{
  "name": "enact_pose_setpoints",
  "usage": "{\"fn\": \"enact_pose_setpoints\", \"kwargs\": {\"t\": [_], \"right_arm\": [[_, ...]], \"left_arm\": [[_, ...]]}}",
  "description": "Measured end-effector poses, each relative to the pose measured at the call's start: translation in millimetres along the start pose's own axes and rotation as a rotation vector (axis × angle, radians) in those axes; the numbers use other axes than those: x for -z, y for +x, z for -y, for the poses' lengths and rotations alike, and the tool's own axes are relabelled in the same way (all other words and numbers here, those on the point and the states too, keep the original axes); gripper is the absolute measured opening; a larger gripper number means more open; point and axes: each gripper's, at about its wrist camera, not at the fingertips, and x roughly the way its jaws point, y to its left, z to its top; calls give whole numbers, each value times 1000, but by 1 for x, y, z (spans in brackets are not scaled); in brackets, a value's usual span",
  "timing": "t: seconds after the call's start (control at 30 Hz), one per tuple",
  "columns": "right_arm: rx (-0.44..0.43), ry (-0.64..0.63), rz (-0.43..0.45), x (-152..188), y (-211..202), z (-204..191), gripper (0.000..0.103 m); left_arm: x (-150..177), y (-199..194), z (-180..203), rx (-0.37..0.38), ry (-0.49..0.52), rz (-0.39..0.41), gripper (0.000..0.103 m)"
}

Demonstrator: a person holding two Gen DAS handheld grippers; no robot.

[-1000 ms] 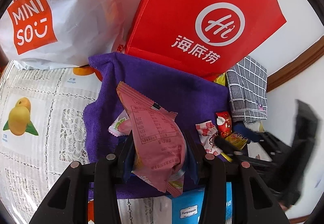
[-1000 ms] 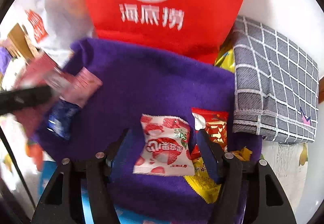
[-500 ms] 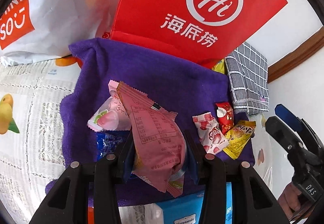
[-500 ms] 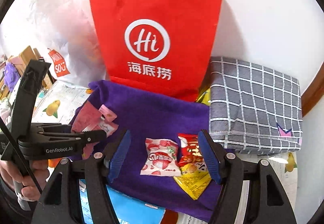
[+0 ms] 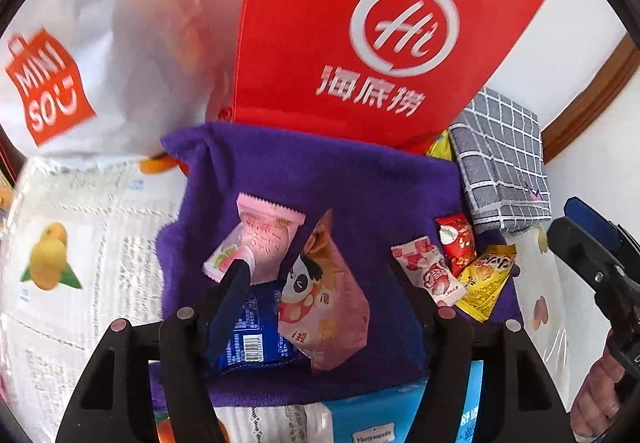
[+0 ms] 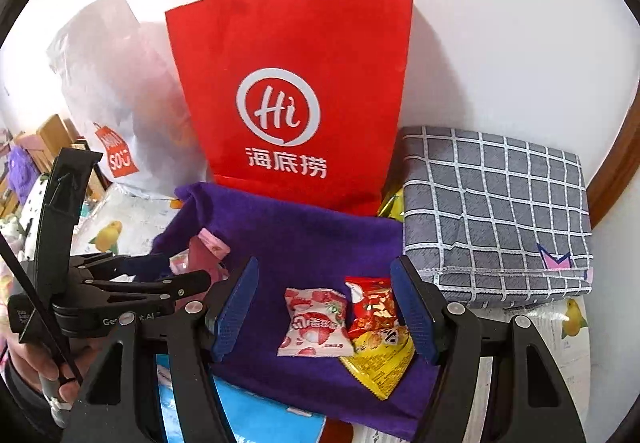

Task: Organize snacks
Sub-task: 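Open both tools to release the strawberry packet and pink bag onto the towel, then withdraw both tools from the towel back toward the snack pile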

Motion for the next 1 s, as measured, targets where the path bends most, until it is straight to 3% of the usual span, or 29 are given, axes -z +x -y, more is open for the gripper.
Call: {"fn": "enact_pose_setpoints", "kwargs": {"t": [0.23,0.37,0.47,0.6,1.0], "right_arm": [[-32,13,67,10,-37,-3,68],[-103,28,30,26,-52,-4,68],[-89,56,25,45,-64,-5,68],[-66,71,22,73,-72,-6,68],[-80,74,-44,162,-81,-24,48]], "left_arm": [[8,-53,-6,17,-12,69,66],[24,-83,-15,-12,-21,113,66],[40,-101,-20,1,-39,120,66],[65,-123,-19,-42,-31,147,66],[127,-155,-26,-62,32,155,66]]}}
